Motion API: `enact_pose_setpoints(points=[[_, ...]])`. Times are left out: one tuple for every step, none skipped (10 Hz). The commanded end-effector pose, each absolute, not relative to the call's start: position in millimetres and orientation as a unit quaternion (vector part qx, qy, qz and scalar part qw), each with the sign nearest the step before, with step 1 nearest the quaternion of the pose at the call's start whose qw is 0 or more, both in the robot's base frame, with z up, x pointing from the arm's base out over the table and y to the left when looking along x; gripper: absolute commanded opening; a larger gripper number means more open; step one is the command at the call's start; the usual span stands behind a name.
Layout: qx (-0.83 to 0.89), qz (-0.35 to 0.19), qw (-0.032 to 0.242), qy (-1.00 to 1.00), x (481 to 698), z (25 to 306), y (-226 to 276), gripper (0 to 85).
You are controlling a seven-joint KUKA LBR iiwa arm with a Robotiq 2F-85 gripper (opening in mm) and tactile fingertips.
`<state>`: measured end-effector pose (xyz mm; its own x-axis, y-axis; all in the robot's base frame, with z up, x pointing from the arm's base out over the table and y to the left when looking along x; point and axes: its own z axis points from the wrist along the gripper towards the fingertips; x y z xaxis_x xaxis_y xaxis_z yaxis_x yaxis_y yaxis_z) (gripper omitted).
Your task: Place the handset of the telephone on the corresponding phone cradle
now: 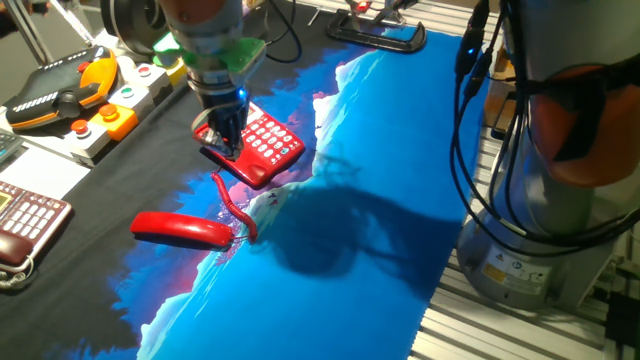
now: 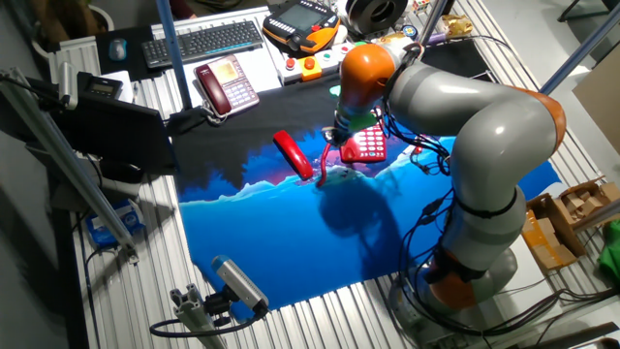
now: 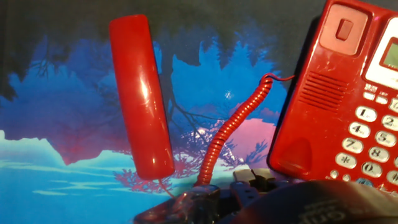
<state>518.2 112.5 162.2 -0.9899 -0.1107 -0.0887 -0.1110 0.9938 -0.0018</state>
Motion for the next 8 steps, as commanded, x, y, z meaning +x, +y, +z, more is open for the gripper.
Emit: enact_pose_setpoints(points=[[-0.064, 0.0, 0.049, 0.997, 518.2, 162.2, 112.5, 0.7], [-0.07, 0.003, 0.051, 0.996, 518.2, 162.2, 112.5, 0.7], [-0.077, 0.003, 0.052, 0.996, 518.2, 162.2, 112.5, 0.7], [-0.079, 0.002, 0.051, 0.996, 518.2, 162.2, 112.5, 0.7], [-0.077, 0.0, 0.051, 0.996, 518.2, 162.2, 112.5, 0.7], [-0.076, -0.002, 0.051, 0.996, 518.2, 162.2, 112.5, 0.7], [-0.076, 0.001, 0.044, 0.996, 518.0, 162.1, 112.6, 0.7], [-0.074, 0.002, 0.041, 0.996, 517.7, 162.3, 112.9, 0.7]])
